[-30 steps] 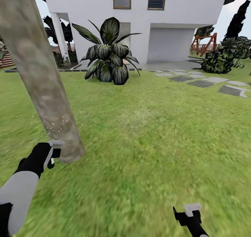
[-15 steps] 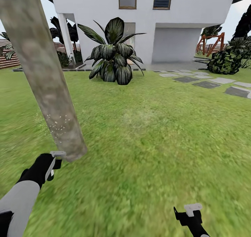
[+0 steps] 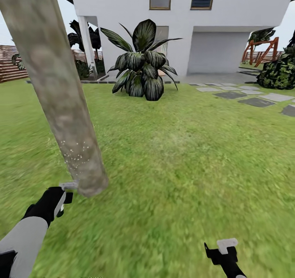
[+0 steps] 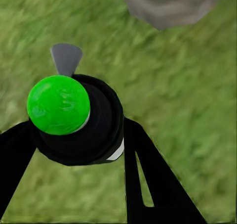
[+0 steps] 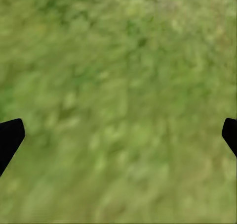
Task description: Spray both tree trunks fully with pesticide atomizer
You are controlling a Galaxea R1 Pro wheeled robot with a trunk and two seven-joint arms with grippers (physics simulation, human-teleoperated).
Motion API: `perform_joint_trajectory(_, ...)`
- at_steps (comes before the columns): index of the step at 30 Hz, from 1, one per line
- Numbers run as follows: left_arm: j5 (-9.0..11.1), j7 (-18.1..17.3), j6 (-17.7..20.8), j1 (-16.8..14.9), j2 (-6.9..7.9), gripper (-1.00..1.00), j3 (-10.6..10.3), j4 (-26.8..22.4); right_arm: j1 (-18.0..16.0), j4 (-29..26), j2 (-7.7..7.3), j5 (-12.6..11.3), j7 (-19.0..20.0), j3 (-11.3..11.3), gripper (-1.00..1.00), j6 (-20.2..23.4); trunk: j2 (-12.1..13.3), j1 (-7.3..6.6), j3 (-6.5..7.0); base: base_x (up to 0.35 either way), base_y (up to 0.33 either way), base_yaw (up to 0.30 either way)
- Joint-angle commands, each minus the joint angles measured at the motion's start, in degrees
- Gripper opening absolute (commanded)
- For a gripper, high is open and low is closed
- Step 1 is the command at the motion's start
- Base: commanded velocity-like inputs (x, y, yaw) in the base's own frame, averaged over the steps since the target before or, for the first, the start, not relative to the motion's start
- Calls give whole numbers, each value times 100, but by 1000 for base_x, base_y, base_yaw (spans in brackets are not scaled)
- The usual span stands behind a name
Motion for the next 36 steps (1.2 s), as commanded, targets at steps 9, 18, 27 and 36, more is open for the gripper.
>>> perform_joint_trajectory(9,-56,8,-197,18,-137,-100,0,196,2,4,8,0,0,4,100,0,0,0,1,44,-112,199)
perform_joint_trajectory(18,-45,58,-304,106,-149,-100,8,190,2,4,22,9,1,4,100,0,0,0,1,143,-260,3)
perform_joint_trajectory(27,139,483,-403,106,-149,-100,9,196,0,-2,3,-3,-9,-8,100,0,0,0,1,167,-253,0)
perform_joint_trajectory(36,333,542,-416,113,-150,-100,-9,199,-1,-5,-1,-8,-9,-5,100,0,0,0,1,149,-251,87)
